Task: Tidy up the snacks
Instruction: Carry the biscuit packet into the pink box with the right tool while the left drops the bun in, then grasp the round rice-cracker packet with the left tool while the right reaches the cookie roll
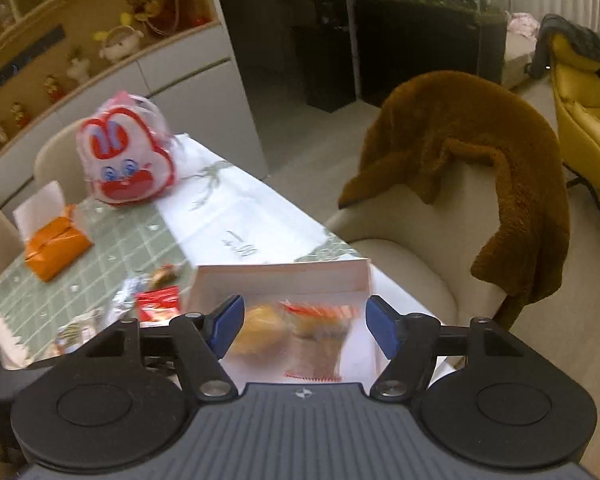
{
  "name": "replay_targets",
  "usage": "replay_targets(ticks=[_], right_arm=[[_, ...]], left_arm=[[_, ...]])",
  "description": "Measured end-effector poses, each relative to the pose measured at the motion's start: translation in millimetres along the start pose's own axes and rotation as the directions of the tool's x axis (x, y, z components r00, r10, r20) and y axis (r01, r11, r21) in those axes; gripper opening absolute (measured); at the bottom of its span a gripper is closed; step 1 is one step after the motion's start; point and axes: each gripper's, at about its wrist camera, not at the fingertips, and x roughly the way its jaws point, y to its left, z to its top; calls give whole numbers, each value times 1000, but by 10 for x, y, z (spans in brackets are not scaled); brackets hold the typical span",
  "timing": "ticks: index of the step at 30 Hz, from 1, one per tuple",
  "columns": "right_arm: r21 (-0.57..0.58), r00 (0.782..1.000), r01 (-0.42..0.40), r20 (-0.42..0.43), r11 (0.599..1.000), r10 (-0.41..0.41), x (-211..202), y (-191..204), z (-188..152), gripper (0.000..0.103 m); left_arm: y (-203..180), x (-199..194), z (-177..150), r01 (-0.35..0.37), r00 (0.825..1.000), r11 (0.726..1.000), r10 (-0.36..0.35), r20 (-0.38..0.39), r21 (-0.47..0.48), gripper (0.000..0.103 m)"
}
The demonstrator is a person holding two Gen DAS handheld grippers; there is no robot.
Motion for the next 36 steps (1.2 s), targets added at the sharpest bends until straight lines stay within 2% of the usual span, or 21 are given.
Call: replay_targets(ticks=[3, 6, 9, 12, 16, 20, 25, 26, 28, 31, 36], right_arm=[[11, 1000, 6, -22, 1000, -6, 112, -104, -94, 68], [33, 998, 19, -60, 999, -17, 223, -162, -237, 68], [39, 994, 27, -106, 999, -23, 322, -101, -399, 68], [15, 991, 16, -131, 1000, -14, 361, 95, -569, 68], [-7, 989, -17, -144, 1000, 15, 326, 478, -774, 68], [-84, 987, -69, -152, 994, 56, 295, 1009, -903, 71], [-145, 976, -135, -191, 980, 106, 441, 1662, -943, 73], [-159, 978, -118, -191, 980, 86, 483, 1785, -951, 83], [-193, 985, -73, -168, 978, 40, 555, 2009, -955, 88], [-234, 990, -27, -140, 972, -6, 658, 2232, -939, 88], [-207, 994, 14, -101, 978, -36, 666, 2332, -948, 88]], left_arm=[[241, -125, -2, -26, 1000, 998, 27, 12, -51, 61], [570, -336, -115, -119, 991, 983, 125, 39, -144, 61], [899, -510, -317, -202, 978, 964, 209, 24, -174, 61], [1134, -668, -474, -267, 962, 944, 271, -6, -191, 61], [1355, -955, -655, -305, 950, 927, 312, -2, -217, 61], [1563, -1184, -756, -350, 933, 909, 360, 2, -228, 61], [1805, -1460, -828, -363, 924, 897, 382, 29, -253, 61], [1872, -1514, -824, -362, 921, 893, 386, 44, -267, 61], [2001, -1603, -780, -360, 914, 884, 399, 78, -299, 61], [2171, -1634, -634, -344, 911, 887, 395, 118, -308, 61], [2491, -1343, -382, -337, 914, 891, 388, 122, -305, 61]])
